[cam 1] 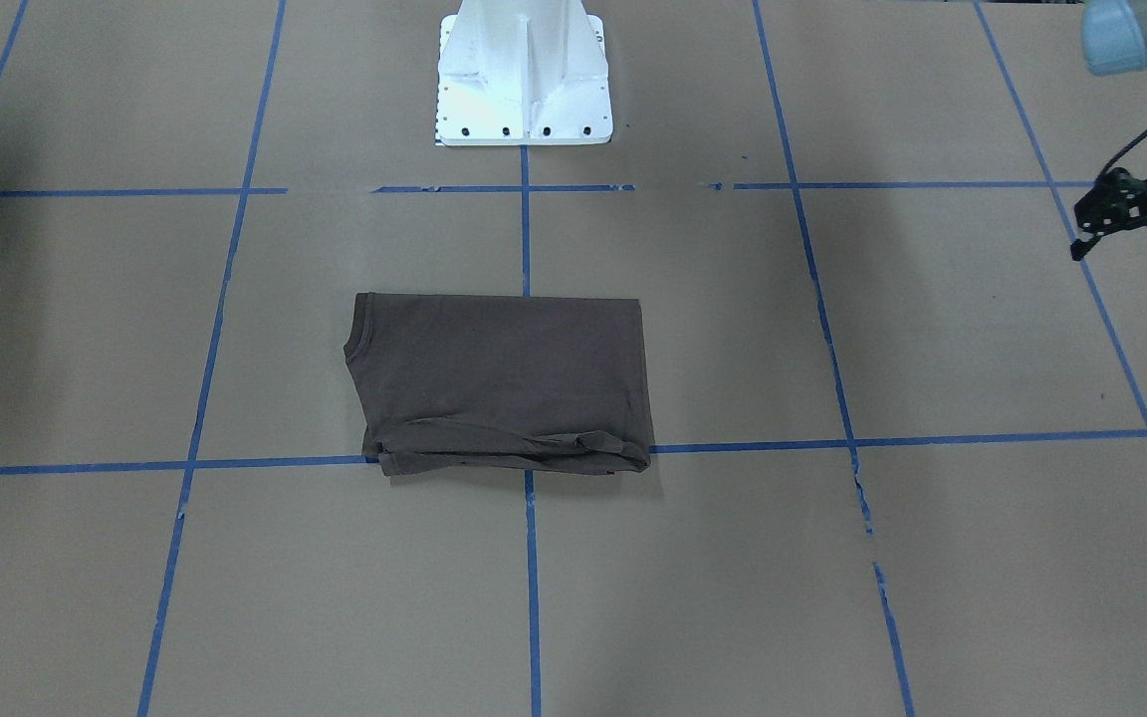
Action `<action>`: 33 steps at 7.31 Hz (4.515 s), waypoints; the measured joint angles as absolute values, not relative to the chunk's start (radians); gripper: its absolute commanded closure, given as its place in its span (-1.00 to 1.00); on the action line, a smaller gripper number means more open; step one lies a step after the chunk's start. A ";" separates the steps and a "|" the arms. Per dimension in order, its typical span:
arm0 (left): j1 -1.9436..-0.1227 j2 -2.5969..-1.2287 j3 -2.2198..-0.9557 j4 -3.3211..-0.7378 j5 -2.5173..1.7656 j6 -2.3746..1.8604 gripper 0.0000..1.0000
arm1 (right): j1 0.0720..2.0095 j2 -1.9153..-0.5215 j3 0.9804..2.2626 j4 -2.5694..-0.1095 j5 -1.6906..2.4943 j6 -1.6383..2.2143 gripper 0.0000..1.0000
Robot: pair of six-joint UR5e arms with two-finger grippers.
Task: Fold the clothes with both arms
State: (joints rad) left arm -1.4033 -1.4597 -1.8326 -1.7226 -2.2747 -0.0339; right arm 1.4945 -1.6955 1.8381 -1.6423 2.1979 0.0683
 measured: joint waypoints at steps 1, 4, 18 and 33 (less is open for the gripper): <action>-1.459 -1.456 -1.792 -1.640 -2.293 0.023 -1.00 | 1.498 -1.703 1.838 -1.642 2.200 0.067 -1.00; -1.556 -1.423 -1.766 -1.513 -2.378 0.054 -1.00 | 1.500 -1.715 1.839 -1.641 2.205 0.069 -1.00; -1.609 -1.417 -1.835 -1.547 -2.228 0.048 -1.00 | 1.527 -1.786 1.850 -1.628 2.287 0.062 -1.00; -1.609 -1.416 -1.847 -1.546 -2.221 0.048 -1.00 | 1.529 -1.791 1.841 -1.631 2.281 0.071 -1.00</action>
State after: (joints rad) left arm -1.6091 -1.4159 -1.8469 -1.5462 -2.2211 0.0476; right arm 1.5293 -1.7910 1.8408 -1.6306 2.2811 0.0712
